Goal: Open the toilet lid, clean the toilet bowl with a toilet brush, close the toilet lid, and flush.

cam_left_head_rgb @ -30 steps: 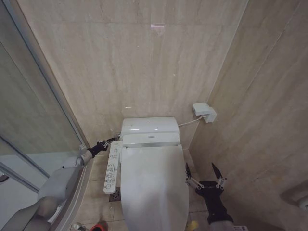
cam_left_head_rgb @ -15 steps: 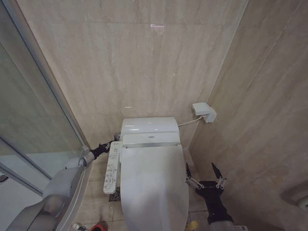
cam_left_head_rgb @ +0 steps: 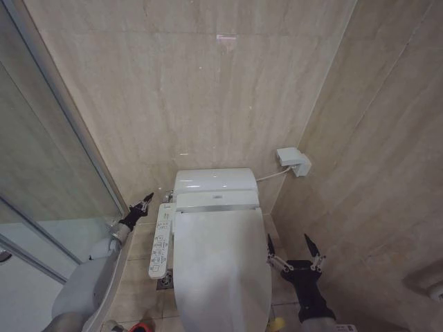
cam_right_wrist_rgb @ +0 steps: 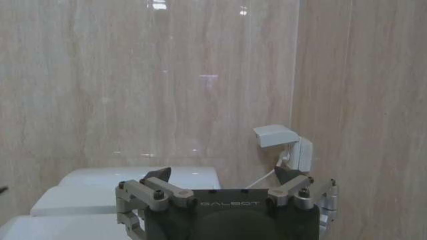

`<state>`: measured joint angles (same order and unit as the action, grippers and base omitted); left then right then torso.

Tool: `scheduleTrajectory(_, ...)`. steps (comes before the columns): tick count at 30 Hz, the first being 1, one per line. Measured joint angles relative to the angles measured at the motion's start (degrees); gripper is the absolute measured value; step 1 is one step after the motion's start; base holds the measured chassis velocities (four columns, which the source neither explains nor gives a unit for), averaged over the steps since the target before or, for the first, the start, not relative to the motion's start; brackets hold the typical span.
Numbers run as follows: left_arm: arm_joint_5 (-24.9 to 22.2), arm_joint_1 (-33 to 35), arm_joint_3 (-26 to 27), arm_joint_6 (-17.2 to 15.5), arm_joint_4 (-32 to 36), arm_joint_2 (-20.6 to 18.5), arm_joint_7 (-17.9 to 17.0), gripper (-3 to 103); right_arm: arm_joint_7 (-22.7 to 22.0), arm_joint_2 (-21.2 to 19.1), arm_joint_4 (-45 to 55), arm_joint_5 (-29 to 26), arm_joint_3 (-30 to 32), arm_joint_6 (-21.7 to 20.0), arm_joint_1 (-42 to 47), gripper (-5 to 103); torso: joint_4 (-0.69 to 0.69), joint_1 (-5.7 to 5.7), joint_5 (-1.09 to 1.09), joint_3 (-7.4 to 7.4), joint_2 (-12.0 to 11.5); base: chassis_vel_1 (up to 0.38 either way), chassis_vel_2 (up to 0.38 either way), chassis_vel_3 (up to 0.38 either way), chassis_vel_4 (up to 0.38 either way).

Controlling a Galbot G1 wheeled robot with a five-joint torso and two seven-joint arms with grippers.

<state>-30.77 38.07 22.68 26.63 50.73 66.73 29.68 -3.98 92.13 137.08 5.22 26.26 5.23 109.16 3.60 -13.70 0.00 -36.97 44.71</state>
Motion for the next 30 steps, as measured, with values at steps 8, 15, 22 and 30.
scheduleTrajectory(8,0.0,6.6,0.1,-12.0,20.4,0.4,-26.8,0,0.0,0.0,0.0,0.0,0.0,0.0,0.0,100,0.02,0.00,0.00,0.00,0.0,0.000,0.000,0.000,0.000)
scheduleTrajectory(15,-4.4,10.4,0.1,-25.6,34.4,-3.3,-39.9,0,0.0,0.0,0.0,0.0,0.0,0.0,0.0,100,0.01,0.00,0.00,0.00,0.0,0.000,0.000,0.000,0.000)
scheduleTrajectory(22,-6.5,18.7,5.1,-29.9,45.9,-5.4,-42.2,0,0.0,0.0,0.0,0.0,0.0,0.0,0.0,100,0.00,0.00,-0.01,0.00,0.0,0.000,0.000,0.000,0.000)
scheduleTrajectory(30,-4.4,35.3,15.6,-26.7,58.1,-2.2,-38.0,0,0.0,0.0,0.0,0.0,0.0,0.0,0.0,100,-0.01,0.01,-0.01,0.01,0.0,0.000,0.000,0.000,0.000)
